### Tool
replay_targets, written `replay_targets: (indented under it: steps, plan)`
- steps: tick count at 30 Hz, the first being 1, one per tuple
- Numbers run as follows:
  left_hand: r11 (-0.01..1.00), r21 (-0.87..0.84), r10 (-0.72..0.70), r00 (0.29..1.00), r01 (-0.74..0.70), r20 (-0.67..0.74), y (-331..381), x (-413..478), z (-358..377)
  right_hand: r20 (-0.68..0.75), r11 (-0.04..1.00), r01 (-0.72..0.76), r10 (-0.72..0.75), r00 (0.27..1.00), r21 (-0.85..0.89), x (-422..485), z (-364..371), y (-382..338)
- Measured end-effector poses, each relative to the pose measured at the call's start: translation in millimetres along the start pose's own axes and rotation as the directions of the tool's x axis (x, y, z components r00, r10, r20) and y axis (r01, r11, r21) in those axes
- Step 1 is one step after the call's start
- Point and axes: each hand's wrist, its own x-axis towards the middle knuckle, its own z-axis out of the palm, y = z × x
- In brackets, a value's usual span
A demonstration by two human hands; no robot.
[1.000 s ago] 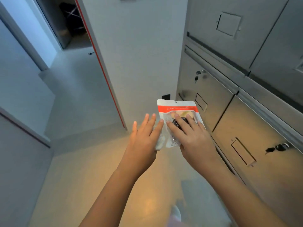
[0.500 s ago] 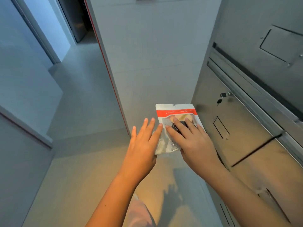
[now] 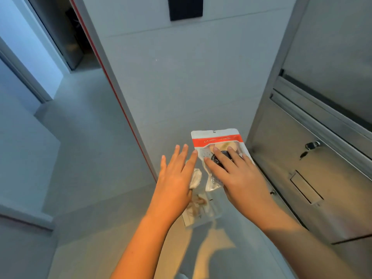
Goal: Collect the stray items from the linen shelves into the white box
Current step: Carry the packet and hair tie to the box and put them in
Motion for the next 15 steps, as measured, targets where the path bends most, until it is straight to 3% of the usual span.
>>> replay_targets:
  steps: [8, 15]
  plan:
    - [0.997, -0.054, -0.051, 0.998, 0.052, 0.021, -13.1, 46.2, 25.7, 0.029, 0.999, 0.023, -0.024, 0.999, 0.023, 34.3, 42.9, 38.6]
    - [0.976, -0.066, -0.208, 0.978, 0.206, -0.029, 2.6, 88.1, 54.8, 0.008, 0.986, 0.144, -0.145, 0.989, 0.085, 55.7, 82.4, 91.2]
